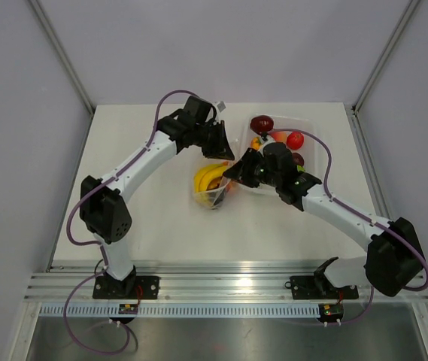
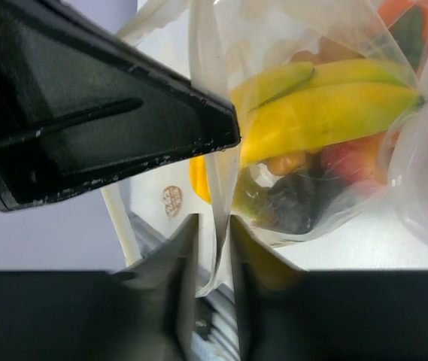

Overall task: Place the food in the zip-top bag and seal the zipper
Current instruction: Zip the zipper food storage bag at the center of the board.

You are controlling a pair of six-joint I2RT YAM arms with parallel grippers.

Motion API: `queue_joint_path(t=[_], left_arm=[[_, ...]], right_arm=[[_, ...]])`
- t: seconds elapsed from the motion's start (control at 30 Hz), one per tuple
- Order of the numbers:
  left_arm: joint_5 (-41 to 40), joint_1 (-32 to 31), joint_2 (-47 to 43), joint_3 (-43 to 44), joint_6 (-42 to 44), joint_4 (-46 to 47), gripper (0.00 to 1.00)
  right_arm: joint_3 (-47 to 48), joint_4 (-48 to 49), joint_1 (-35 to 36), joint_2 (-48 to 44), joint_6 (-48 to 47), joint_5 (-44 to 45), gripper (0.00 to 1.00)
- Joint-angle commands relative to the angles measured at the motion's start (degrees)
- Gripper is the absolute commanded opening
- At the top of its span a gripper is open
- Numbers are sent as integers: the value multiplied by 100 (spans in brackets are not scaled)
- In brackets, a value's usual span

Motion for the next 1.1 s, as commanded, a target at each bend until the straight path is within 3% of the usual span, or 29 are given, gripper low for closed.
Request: queue_joint_path(t=[0.0,0.07,0.1,0.27,0.4,0.43,0.47,0.53,0.7,1.07], left_arm=[[92,10,50,507,499,-191,0],[328,71,15,561,886,-297,0],[469,106,-3,570,1001,-332,0],[1024,264,-179,526,1783,-666,0],[1094,309,-442,272,2197,-868,0],[1129,326,-504,193,2284,-869,0],[1165,335,-617,61,2337,-869,0],[1191,335,-715,-54,2451,-895,0],[1182,361,-1083,-457,2601,-913,0],[1463,370,-1488,-748,2838,-992,0]], right_arm=[[513,-345,64,-309,-513,-43,36],[584,-626,64,-528,-969,19,53],[689,-715,64,-617,-1145,71,57],[1059,-1207,64,-1064,-2630,344,56],[491,-437,64,-1539,-3895,293,55],[305,-34,64,-1645,-4463,222,58],[130,362,64,-1811,-4721,134,69],[-145,541,64,-1900,-5117,177,76],[583,-442,-68,-1286,-5847,-410,75],[646,-346,-287,-574,-6894,-1667,76]])
